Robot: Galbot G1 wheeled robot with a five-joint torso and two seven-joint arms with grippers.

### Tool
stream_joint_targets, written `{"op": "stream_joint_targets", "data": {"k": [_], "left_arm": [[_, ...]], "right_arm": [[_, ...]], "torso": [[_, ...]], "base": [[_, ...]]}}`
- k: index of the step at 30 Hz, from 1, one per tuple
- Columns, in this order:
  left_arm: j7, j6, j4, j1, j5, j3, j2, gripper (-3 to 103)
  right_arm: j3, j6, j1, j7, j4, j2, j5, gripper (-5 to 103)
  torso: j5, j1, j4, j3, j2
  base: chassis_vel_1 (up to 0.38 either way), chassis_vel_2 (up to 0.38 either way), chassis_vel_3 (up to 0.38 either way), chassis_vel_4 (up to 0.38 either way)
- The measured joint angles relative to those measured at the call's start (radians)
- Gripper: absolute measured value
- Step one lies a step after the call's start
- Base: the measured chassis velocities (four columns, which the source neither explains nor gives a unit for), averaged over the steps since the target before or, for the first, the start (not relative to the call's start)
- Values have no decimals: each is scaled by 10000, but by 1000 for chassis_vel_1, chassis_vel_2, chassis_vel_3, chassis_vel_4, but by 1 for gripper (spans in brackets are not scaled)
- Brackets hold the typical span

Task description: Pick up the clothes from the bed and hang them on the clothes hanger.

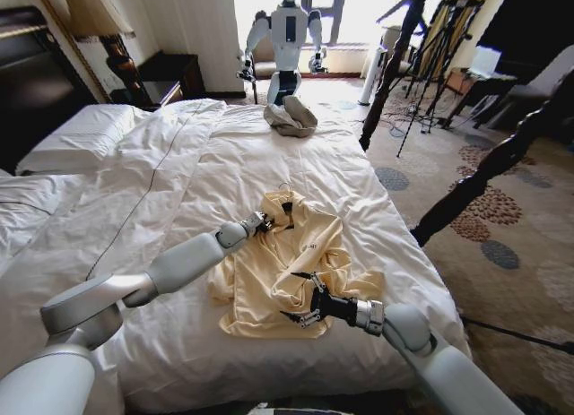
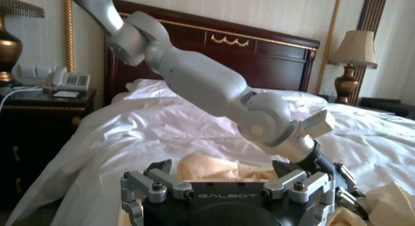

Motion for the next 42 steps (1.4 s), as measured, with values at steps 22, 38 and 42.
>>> {"op": "stream_joint_targets", "data": {"k": [22,38,42], "left_arm": [[-13,11,-59,253,12,-441,-10,23],[14,-20,-263,617,124,-987,102,23],[29,-43,-256,662,179,-1031,109,23]], "right_arm": [[613,-1298,495,6859,408,942,-195,100],[-10,55,4718,6022,-6291,-975,-2974,100],[-10,361,5030,5521,-6938,-1610,-3024,100]], "torso": [[-1,0,-3,0,0],[2,1,-3,1,0],[-3,2,-2,0,-1]], "base": [[0,0,0,0],[0,0,0,0],[0,0,0,0]]}}
